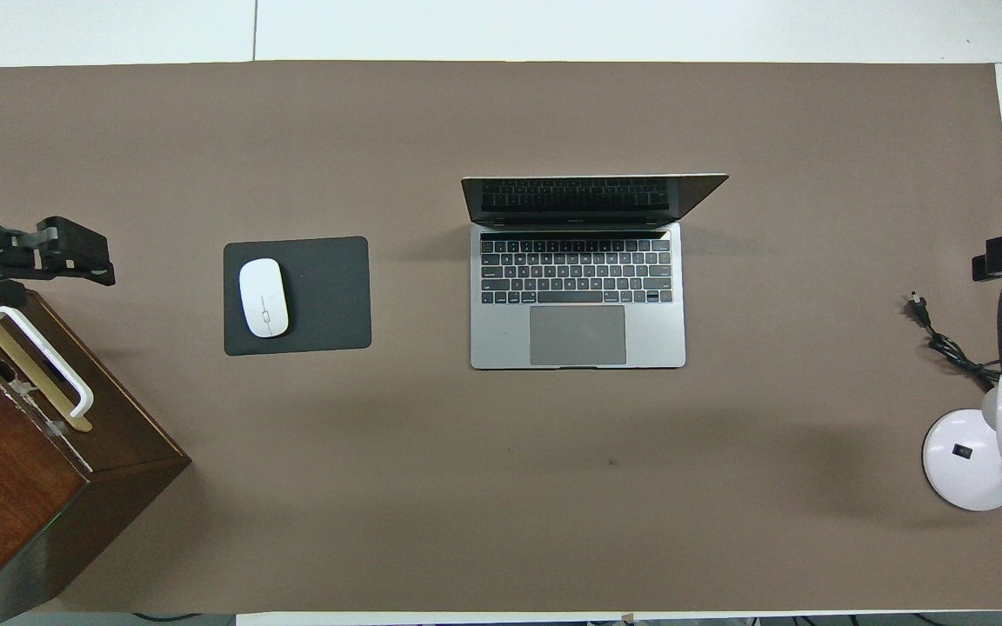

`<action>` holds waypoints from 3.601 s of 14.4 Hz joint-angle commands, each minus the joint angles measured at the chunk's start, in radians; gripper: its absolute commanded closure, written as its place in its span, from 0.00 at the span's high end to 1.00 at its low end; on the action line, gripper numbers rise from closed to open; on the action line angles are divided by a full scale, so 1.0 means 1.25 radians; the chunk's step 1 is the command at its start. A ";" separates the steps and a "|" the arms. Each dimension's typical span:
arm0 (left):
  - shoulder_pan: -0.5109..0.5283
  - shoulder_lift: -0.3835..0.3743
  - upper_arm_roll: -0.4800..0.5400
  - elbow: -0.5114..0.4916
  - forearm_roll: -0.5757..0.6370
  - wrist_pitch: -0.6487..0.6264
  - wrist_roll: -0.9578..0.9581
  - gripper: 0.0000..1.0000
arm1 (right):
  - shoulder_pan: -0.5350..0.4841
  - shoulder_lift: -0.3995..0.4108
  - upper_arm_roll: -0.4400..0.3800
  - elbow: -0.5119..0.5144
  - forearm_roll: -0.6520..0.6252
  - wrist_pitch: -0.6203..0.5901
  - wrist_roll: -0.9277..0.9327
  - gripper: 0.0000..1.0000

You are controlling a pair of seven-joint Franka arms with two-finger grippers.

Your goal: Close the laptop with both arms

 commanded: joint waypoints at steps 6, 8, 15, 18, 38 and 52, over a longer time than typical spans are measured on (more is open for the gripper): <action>-0.011 -0.046 -0.044 -0.099 -0.074 0.105 -0.308 0.11 | 0.010 -0.014 -0.007 -0.015 -0.015 -0.004 -0.005 1.00; -0.015 -0.063 -0.041 -0.131 -0.132 0.143 -0.386 0.02 | 0.010 -0.014 -0.007 -0.016 -0.015 0.002 -0.005 1.00; -0.036 -0.154 -0.043 -0.340 -0.295 0.346 -0.615 0.02 | 0.010 0.004 -0.007 -0.020 -0.015 0.077 -0.005 1.00; -0.066 -0.170 -0.043 -0.404 -0.322 0.445 -0.782 0.02 | 0.010 0.021 -0.007 -0.019 -0.015 0.106 -0.005 0.99; -0.218 -0.110 -0.044 -0.614 -0.766 0.806 -1.037 0.00 | 0.060 0.373 -0.001 0.294 -0.021 0.266 0.009 0.61; -0.480 0.093 -0.044 -0.585 -1.254 1.204 -1.061 0.00 | 0.148 0.463 0.047 0.359 -0.076 0.307 0.224 0.00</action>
